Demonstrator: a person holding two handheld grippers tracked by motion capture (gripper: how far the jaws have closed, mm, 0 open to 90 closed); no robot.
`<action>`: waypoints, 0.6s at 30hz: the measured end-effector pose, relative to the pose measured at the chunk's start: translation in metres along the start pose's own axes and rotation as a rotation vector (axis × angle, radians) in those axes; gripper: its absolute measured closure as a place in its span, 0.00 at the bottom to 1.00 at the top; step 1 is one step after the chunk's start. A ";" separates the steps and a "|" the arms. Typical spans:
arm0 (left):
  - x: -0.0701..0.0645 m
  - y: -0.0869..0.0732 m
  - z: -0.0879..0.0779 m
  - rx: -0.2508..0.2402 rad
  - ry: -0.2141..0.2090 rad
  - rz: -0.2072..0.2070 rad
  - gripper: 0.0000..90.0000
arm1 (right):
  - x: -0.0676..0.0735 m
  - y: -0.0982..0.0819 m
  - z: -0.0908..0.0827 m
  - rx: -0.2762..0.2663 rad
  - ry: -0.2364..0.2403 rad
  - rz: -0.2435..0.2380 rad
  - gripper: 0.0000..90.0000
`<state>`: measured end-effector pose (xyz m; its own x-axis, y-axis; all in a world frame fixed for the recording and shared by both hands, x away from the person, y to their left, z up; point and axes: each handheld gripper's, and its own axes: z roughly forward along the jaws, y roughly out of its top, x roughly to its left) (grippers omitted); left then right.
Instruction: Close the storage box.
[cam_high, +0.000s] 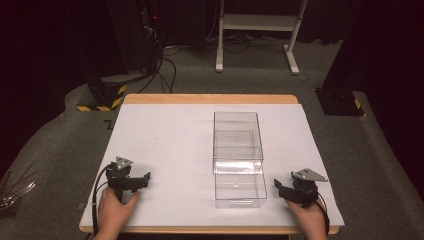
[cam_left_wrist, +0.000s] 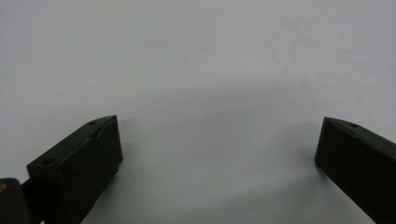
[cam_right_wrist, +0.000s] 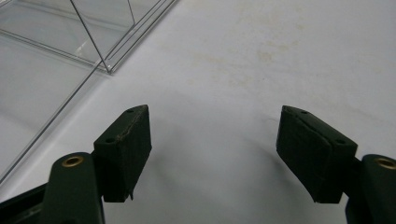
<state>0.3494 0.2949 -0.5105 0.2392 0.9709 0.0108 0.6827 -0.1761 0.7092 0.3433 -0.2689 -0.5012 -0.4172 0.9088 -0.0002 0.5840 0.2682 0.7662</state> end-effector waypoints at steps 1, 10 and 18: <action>0.000 0.000 0.000 0.000 -0.001 -0.002 0.01 | 0.000 0.000 0.000 0.001 -0.001 0.000 0.30; 0.000 0.000 0.000 0.002 -0.004 -0.002 0.01 | 0.000 0.000 0.000 0.000 -0.003 0.007 0.30; 0.001 0.000 0.000 0.002 -0.005 -0.002 0.01 | -0.001 0.000 0.000 0.001 0.003 0.002 0.30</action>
<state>0.3498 0.2953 -0.5104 0.2410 0.9705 0.0059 0.6846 -0.1743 0.7078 0.3440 -0.2695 -0.5012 -0.4181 0.9084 0.0031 0.5856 0.2669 0.7654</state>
